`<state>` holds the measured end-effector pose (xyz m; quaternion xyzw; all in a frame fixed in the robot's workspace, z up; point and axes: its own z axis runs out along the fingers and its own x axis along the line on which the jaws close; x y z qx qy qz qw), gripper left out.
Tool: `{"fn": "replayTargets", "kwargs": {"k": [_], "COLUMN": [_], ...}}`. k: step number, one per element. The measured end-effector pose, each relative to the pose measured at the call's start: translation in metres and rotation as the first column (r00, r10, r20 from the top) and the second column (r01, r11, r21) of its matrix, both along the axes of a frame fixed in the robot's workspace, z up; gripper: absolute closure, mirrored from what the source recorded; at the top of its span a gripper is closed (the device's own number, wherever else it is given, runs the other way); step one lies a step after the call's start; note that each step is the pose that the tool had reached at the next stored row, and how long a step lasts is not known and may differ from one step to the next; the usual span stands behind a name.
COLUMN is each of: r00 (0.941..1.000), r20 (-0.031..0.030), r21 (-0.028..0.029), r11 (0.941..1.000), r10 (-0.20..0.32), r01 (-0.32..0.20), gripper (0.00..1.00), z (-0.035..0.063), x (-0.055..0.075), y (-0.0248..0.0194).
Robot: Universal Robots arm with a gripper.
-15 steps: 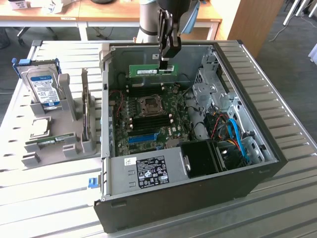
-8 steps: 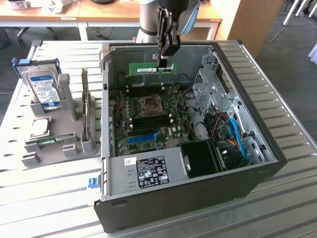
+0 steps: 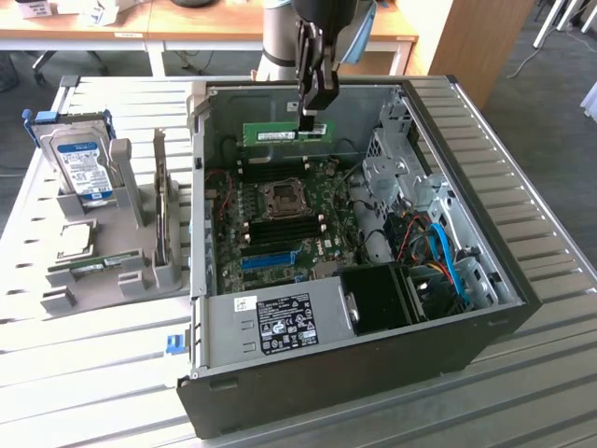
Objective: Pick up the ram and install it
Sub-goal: 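Pick up the ram and move it above insertion slot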
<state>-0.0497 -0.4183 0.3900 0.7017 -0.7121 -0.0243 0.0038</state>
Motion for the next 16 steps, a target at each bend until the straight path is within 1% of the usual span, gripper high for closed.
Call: {"fn": "replayTargets", "kwargs": {"k": [3,10,16], "r00": [1.0,0.9999,0.9999], "r20": [0.0026,0.0111,0.0152], "r21": [0.0,0.0,0.0001], "r11": [1.0,1.0,1.0], "r10": [0.0,0.0,0.0], "r01": [0.0,0.0,0.0], "gripper": [0.88,0.88,0.88], "z": [-0.0045,-0.0158,-0.023], "x": [0.0,0.0,0.0], "y": [0.0,0.0,0.0]}}
